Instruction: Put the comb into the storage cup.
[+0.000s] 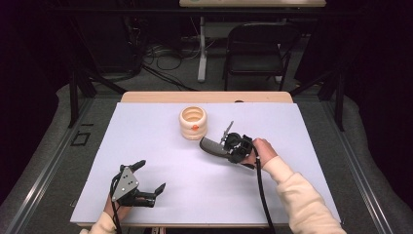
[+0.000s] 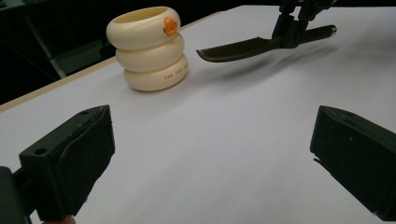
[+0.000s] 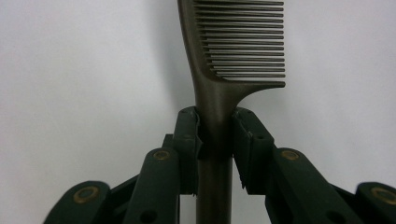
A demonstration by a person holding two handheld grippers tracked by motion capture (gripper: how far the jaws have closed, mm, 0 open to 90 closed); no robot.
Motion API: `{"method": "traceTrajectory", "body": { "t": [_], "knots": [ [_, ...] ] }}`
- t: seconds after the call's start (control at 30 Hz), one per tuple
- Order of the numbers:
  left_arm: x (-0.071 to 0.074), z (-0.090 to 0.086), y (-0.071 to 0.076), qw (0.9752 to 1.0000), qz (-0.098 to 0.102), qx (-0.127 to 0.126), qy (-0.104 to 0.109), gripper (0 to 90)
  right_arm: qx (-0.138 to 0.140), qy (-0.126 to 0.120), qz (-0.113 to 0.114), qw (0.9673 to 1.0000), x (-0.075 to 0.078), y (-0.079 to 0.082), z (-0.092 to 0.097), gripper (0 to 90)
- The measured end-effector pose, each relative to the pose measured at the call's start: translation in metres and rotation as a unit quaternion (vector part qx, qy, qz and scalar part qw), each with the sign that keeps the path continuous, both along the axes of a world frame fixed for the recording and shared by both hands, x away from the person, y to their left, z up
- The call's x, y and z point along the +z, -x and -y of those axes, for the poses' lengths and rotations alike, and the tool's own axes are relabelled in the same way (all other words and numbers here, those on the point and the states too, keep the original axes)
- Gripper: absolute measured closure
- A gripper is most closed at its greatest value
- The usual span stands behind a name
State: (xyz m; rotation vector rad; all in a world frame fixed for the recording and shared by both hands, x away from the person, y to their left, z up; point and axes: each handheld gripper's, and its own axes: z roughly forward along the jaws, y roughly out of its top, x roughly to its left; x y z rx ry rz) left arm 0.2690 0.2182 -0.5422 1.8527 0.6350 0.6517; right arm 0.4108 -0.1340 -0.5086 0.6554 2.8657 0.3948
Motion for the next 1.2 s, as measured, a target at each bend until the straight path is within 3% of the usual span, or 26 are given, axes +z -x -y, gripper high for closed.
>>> {"method": "traceTrajectory", "body": {
  "t": [1.2],
  "knots": [
    [0.000,0.000,0.000,1.0000,0.001,0.000,-0.002,0.0,-0.025,-0.081,0.020,0.9962,0.016,0.011,0.022,72.4]
  ]
}}
